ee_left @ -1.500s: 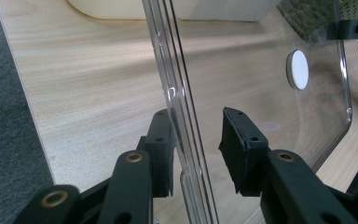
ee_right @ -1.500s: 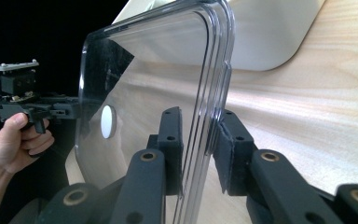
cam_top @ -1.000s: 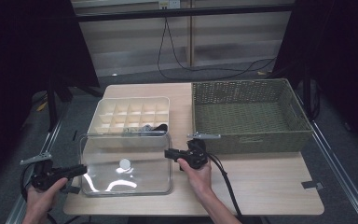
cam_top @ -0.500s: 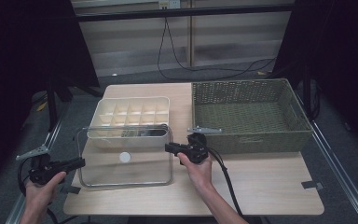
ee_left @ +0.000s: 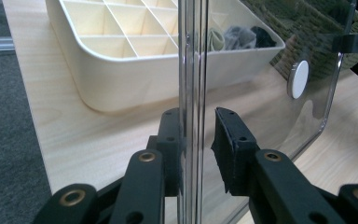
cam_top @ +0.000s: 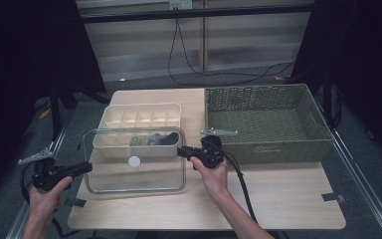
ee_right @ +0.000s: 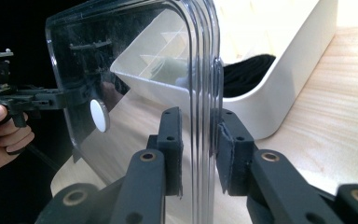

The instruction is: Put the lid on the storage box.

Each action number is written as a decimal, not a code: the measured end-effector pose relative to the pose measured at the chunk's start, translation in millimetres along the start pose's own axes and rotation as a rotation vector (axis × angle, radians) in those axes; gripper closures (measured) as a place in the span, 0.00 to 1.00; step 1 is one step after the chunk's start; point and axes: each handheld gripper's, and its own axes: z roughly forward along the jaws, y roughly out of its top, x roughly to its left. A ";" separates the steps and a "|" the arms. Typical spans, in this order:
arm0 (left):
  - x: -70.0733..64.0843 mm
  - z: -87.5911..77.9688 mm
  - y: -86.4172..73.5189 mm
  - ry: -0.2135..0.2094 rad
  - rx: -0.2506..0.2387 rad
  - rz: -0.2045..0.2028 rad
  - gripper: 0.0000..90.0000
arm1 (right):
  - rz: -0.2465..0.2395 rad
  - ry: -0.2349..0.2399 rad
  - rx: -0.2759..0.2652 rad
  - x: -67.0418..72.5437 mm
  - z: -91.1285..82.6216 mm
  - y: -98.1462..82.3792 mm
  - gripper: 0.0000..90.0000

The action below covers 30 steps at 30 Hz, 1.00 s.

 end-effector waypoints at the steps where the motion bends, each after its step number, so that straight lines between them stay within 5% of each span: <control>1: 0.1 0.0 1.8 -0.003 0.002 0.001 0.81 | 0.002 0.002 -0.002 0.0 0.3 1.3 0.82; 8: -0.9 1.6 15.1 -0.004 0.003 0.045 0.81 | -0.005 -0.009 -0.005 -2.3 -0.3 10.8 0.81; 30: 8.9 8.5 48.6 0.025 -0.015 0.037 0.79 | -0.039 -0.035 0.000 -0.6 7.3 41.3 0.80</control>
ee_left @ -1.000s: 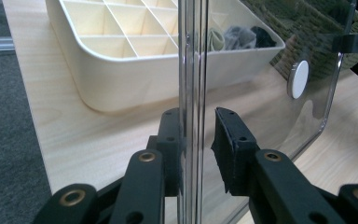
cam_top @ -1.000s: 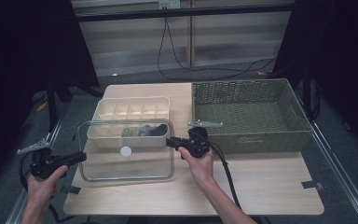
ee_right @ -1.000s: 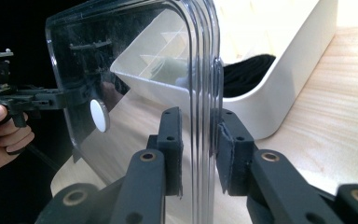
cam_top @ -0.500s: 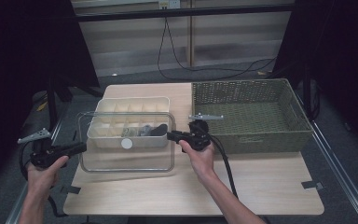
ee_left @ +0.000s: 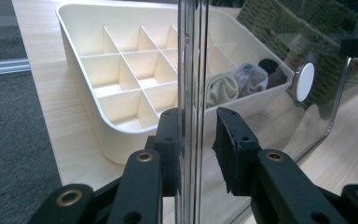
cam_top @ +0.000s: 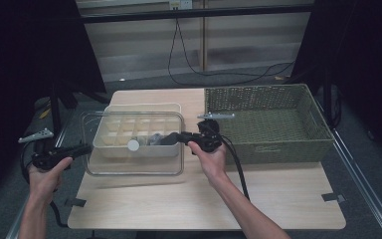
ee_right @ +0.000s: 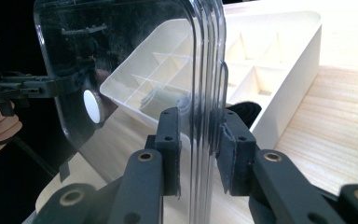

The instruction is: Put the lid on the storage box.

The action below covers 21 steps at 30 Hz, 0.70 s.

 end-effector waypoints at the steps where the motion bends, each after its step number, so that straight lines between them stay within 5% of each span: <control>1: 0.9 0.2 1.7 -0.001 -0.001 -0.001 0.79 | -0.003 -0.002 0.001 0.6 0.1 2.0 0.80; 21: 10.6 6.2 29.5 0.030 0.008 0.017 0.77 | -0.050 -0.015 -0.014 3.5 7.0 44.0 0.81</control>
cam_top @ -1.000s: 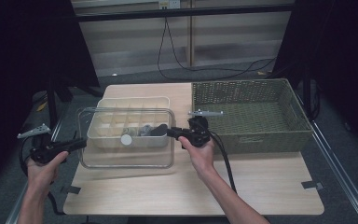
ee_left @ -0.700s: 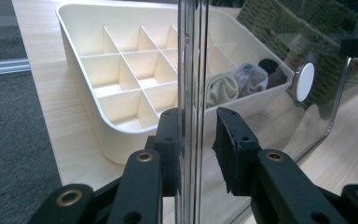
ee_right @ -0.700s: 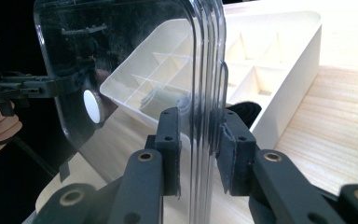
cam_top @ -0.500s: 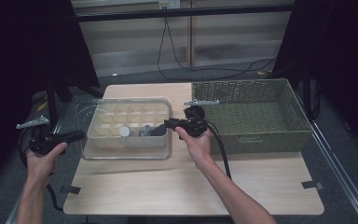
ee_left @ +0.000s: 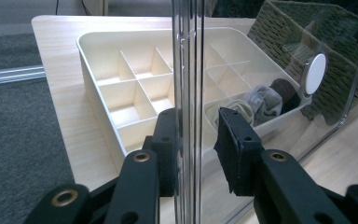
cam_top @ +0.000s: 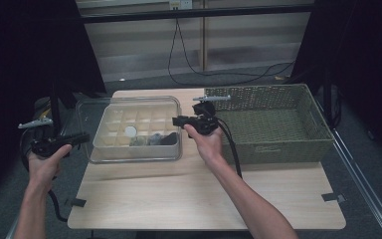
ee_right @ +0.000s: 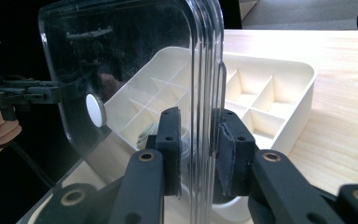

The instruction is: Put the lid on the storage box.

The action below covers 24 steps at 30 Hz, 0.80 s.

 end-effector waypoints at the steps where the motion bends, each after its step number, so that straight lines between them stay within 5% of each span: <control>1: 0.4 1.1 1.0 0.004 -0.004 -0.007 0.77 | 0.001 -0.001 0.002 -0.4 1.1 1.2 0.81; 7: 5.3 6.7 9.0 0.020 0.009 -0.026 0.76 | 0.004 -0.011 0.008 -2.8 7.5 7.7 0.81; 24: 15.2 11.6 34.1 0.032 0.017 0.000 0.75 | 0.000 -0.017 -0.016 -3.3 13.5 32.4 0.82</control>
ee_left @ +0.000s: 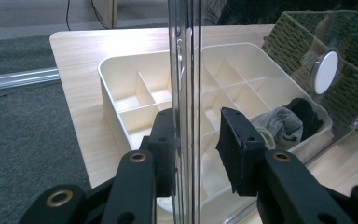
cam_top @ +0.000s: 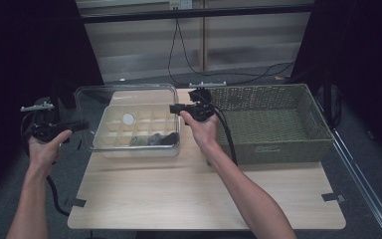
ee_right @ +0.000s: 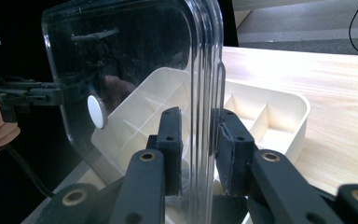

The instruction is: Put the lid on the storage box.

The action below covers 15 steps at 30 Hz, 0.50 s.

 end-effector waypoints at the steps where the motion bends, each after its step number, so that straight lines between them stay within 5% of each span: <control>1: 0.7 0.9 1.0 -0.004 0.002 0.002 0.75 | 0.004 -0.001 0.000 -0.9 0.2 1.3 0.82; 15: 9.9 19.3 7.7 0.021 0.028 -0.026 0.74 | 0.015 -0.033 0.021 -12.8 15.3 6.7 0.81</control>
